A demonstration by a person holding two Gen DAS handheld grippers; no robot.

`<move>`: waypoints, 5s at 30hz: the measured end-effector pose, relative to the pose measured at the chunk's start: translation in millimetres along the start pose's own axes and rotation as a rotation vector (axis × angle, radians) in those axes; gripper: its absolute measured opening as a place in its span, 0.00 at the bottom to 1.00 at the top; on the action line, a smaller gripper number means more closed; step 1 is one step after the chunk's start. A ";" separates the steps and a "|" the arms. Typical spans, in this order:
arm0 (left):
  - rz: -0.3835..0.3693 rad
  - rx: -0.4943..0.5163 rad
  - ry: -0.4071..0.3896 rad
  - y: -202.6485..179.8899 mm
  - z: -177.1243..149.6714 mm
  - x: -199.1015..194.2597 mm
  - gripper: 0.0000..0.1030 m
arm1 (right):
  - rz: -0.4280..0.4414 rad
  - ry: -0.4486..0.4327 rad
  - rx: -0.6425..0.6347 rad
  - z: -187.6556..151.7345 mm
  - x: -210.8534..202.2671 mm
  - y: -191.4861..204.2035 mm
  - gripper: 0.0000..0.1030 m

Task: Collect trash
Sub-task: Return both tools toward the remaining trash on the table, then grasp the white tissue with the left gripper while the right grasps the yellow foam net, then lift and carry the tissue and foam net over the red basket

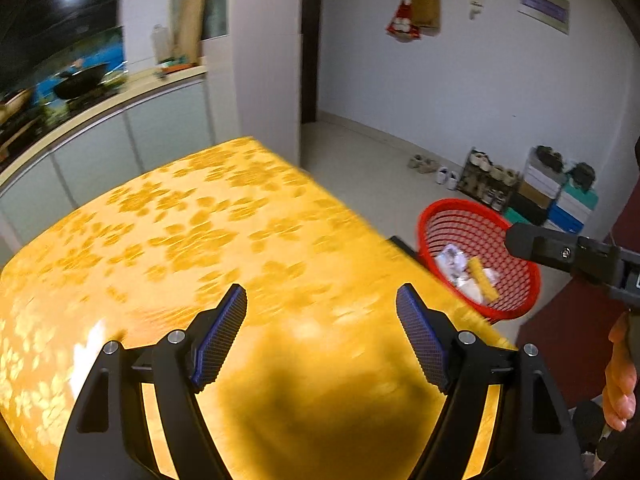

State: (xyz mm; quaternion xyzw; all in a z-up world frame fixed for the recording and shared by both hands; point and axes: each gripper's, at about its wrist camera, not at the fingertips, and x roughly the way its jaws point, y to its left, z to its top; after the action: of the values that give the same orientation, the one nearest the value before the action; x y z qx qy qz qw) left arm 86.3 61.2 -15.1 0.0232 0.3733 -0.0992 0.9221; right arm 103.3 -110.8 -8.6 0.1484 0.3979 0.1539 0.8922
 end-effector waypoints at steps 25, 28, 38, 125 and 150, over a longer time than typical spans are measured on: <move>0.215 -0.311 0.061 197.5 -79.2 -67.0 0.73 | 0.125 0.094 -0.204 -13.1 37.4 118.2 0.55; 0.188 -0.297 0.081 198.5 -76.7 -53.4 0.73 | 0.132 0.088 -0.218 -10.0 36.6 126.0 0.56; 0.145 -0.219 0.140 195.0 -55.3 7.4 0.70 | 0.134 0.161 -0.250 -11.0 77.5 144.2 0.58; 0.234 -0.092 -0.081 71.2 -41.1 -102.3 0.39 | 0.150 -0.074 -0.201 -21.6 -36.3 73.9 0.24; 0.078 0.090 -0.076 -22.5 11.7 -49.6 0.39 | -0.022 -0.212 0.023 -7.9 -81.3 -15.8 0.24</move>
State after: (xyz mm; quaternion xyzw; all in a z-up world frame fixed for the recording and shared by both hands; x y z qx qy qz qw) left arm 55.0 46.0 28.4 0.0752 0.3321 -0.0808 0.9368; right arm 48.1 -156.0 34.1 0.1698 0.3048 0.1227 0.9291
